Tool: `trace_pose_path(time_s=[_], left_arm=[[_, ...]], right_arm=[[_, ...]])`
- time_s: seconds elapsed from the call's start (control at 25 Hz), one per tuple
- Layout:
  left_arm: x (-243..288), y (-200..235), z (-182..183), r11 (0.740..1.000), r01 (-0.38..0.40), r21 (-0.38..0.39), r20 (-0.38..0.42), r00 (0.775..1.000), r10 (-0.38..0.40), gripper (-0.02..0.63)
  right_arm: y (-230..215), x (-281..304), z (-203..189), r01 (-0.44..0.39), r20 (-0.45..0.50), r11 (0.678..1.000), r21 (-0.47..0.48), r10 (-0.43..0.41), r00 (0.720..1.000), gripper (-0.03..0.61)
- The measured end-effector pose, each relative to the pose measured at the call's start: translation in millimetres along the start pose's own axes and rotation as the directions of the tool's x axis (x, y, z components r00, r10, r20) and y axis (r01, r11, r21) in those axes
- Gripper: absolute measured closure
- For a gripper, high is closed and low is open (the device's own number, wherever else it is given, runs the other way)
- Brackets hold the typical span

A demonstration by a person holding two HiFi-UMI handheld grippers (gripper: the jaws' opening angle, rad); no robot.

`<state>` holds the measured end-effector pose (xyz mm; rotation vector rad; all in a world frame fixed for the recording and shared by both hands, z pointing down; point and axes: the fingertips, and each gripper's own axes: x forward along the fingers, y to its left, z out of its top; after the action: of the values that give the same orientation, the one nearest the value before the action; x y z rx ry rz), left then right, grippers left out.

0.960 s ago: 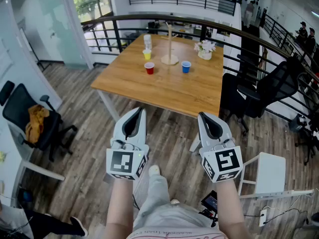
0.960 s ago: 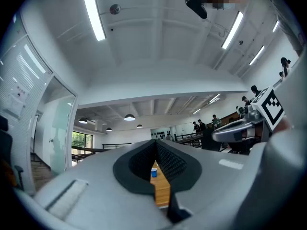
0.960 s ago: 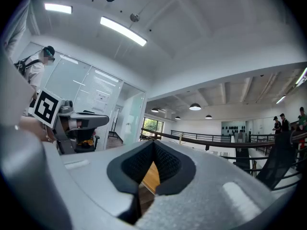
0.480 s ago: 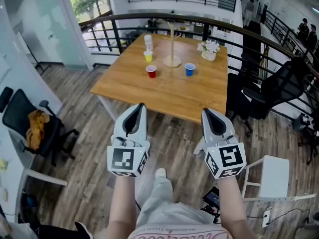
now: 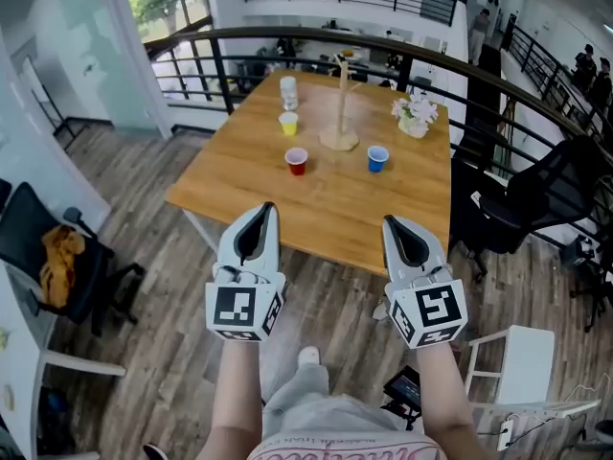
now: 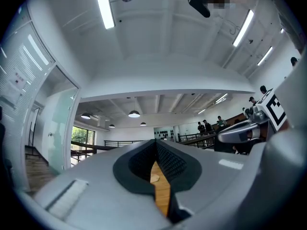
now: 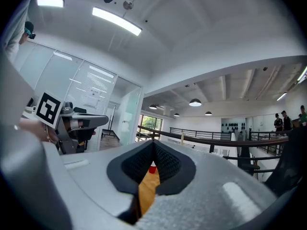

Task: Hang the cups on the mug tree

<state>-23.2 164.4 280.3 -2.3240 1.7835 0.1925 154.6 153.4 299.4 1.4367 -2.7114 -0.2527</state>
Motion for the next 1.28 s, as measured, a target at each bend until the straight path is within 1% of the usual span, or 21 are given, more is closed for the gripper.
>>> trace_pose_path(time_s=[0.28,0.6,0.8,1.04,1.28], left_arm=[[57,52,-17,1.0,0.013,-0.01,-0.015,1.0,-0.013,0.599],[95,92,-33,0.999,0.028,-0.015,-0.016,0.999,-0.029,0.599],[109,105,-43,0.999,0.031,-0.035,-0.022,0.999,-0.032,0.6],[123,113,-52,0.998,0.039,-0.04,-0.032,0.999,-0.04,0.6],[145,124,-68,0.998,0.042,-0.038,-0.054,0.998,-0.044,0.6]], right_arm=[[-13,73,-6,0.038,-0.024,0.999,0.002,-0.038,0.999,0.578],[-20,130,-15,0.073,-0.038,0.997,0.003,-0.073,0.997,0.577],[-26,147,-20,0.084,-0.049,0.996,0.004,-0.084,0.995,0.577],[-34,163,-29,0.093,-0.07,0.996,0.011,-0.092,0.993,0.577],[-44,191,-40,0.09,-0.075,0.995,0.035,-0.087,0.993,0.577]])
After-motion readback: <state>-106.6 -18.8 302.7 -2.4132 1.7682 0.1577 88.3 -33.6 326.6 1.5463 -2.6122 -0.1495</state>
